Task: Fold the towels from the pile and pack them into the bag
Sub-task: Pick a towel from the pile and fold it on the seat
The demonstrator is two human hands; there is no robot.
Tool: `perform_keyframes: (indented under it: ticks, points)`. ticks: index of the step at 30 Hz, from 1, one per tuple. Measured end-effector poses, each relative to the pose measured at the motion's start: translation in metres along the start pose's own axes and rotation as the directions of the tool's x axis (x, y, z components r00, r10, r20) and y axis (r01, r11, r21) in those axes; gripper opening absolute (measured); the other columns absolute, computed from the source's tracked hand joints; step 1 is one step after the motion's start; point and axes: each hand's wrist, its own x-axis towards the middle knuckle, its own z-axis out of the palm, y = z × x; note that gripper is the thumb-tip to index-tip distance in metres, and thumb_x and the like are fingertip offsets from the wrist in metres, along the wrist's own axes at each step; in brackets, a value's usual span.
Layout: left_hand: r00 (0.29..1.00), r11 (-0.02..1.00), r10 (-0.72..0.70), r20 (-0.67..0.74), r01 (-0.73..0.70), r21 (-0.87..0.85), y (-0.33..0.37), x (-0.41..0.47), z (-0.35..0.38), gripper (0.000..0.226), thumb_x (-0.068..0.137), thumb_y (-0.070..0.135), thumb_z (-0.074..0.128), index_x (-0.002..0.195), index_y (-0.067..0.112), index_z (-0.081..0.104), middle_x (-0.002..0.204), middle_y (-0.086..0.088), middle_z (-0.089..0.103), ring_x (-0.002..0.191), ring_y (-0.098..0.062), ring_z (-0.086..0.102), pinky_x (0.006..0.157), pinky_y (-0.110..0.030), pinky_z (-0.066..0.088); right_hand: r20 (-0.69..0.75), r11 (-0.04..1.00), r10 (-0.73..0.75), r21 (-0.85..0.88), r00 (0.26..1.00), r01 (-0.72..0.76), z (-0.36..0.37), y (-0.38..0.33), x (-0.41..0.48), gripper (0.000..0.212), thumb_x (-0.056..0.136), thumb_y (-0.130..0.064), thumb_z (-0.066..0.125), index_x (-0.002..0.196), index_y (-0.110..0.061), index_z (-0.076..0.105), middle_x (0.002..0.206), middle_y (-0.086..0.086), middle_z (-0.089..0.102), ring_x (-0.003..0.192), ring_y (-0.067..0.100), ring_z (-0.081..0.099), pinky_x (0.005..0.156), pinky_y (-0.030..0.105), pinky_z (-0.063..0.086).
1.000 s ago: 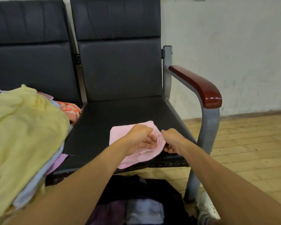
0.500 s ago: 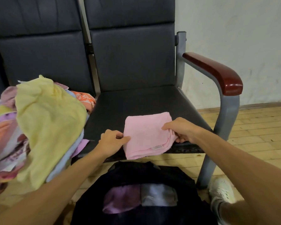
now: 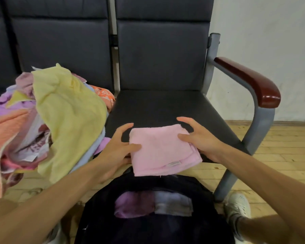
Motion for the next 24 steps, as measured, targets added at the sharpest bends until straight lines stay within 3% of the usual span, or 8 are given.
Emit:
perform_keyframes:
  ticks: [3, 7, 10, 12, 16, 18, 22, 24]
  points:
    - [0.996, 0.994, 0.061, 0.07, -0.067, 0.086, 0.009, -0.003, -0.014, 0.042, 0.086, 0.0, 0.066, 0.12, 0.024, 0.062, 0.108, -0.002, 0.073, 0.095, -0.017, 0.071, 0.07, -0.029, 0.058, 0.018, 0.996, -0.091, -0.006, 0.996, 0.091, -0.001, -0.013, -0.007, 0.026, 0.093, -0.018, 0.064, 0.115, -0.031, 0.07, 0.12, -0.011, 0.063, 0.108, 0.01, 0.062, 0.082, 0.026, 0.055]
    - [0.981, 0.937, 0.194, -0.006, -0.184, 0.296, 0.022, -0.006, -0.023, 0.061, 0.077, 0.001, 0.077, 0.131, 0.022, 0.057, 0.115, 0.007, 0.067, 0.104, -0.015, 0.065, 0.082, -0.031, 0.057, 0.021, 0.985, -0.14, -0.094, 0.99, 0.142, 0.001, -0.032, -0.012, 0.058, 0.076, -0.013, 0.08, 0.128, -0.027, 0.061, 0.119, -0.011, 0.063, 0.108, 0.009, 0.061, 0.084, 0.026, 0.055]
    - [0.957, 0.82, 0.288, -0.021, -0.235, 0.523, 0.029, -0.008, -0.03, 0.071, 0.077, 0.01, 0.079, 0.14, 0.019, 0.048, 0.127, 0.006, 0.057, 0.113, -0.017, 0.056, 0.091, -0.032, 0.053, 0.013, 0.951, -0.195, -0.24, 0.981, 0.193, 0.005, -0.041, -0.016, 0.053, 0.07, -0.011, 0.084, 0.117, -0.025, 0.066, 0.111, -0.011, 0.065, 0.104, 0.01, 0.062, 0.088, 0.031, 0.056]
    - [0.934, 0.668, 0.358, 0.005, -0.26, 0.697, 0.031, -0.011, -0.032, 0.07, 0.081, 0.02, 0.076, 0.143, 0.018, 0.044, 0.131, 0.006, 0.052, 0.113, -0.014, 0.051, 0.092, -0.027, 0.047, -0.022, 0.905, -0.248, -0.362, 0.968, 0.224, 0.01, -0.041, -0.02, 0.046, 0.068, -0.016, 0.085, 0.11, -0.024, 0.067, 0.107, -0.01, 0.065, 0.101, 0.011, 0.062, 0.085, 0.031, 0.056]
    - [0.891, 0.48, 0.447, 0.074, -0.309, 0.821, 0.029, -0.021, -0.033, 0.042, 0.089, 0.026, 0.067, 0.127, 0.018, 0.053, 0.111, 0.009, 0.056, 0.095, -0.01, 0.052, 0.074, -0.013, 0.042, -0.052, 0.783, -0.366, -0.558, 0.929, 0.277, 0.021, -0.034, -0.027, 0.04, 0.077, -0.024, 0.08, 0.114, -0.02, 0.064, 0.102, -0.011, 0.061, 0.095, 0.008, 0.058, 0.074, 0.013, 0.045]
    - [0.877, 0.425, 0.469, 0.101, -0.324, 0.845, 0.025, -0.025, -0.035, 0.027, 0.091, 0.026, 0.064, 0.115, 0.017, 0.056, 0.101, 0.005, 0.058, 0.087, -0.013, 0.054, 0.066, -0.014, 0.039, -0.055, 0.75, -0.418, -0.584, 0.907, 0.31, 0.024, -0.034, -0.03, 0.032, 0.082, -0.024, 0.076, 0.111, -0.017, 0.066, 0.095, -0.009, 0.061, 0.088, 0.006, 0.056, 0.066, 0.005, 0.038]
    - [0.897, 0.405, 0.434, 0.082, -0.276, 0.871, 0.023, -0.026, -0.041, 0.018, 0.094, 0.028, 0.059, 0.108, 0.019, 0.053, 0.106, 0.002, 0.038, 0.088, -0.013, 0.046, 0.073, -0.019, 0.038, -0.014, 0.742, -0.465, -0.552, 0.885, 0.38, 0.025, -0.037, -0.032, 0.021, 0.083, -0.026, 0.075, 0.092, -0.009, 0.067, 0.086, -0.003, 0.055, 0.086, 0.014, 0.052, 0.066, 0.01, 0.041]
    - [0.914, 0.506, 0.401, 0.063, -0.279, 0.816, 0.025, -0.024, -0.044, 0.017, 0.094, 0.028, 0.059, 0.103, 0.014, 0.055, 0.106, 0.001, 0.044, 0.088, -0.011, 0.047, 0.073, -0.018, 0.039, 0.006, 0.858, -0.373, -0.378, 0.928, 0.347, 0.024, -0.038, -0.033, 0.024, 0.088, -0.03, 0.07, 0.096, -0.008, 0.065, 0.091, 0.001, 0.062, 0.089, 0.019, 0.063, 0.071, 0.019, 0.049]
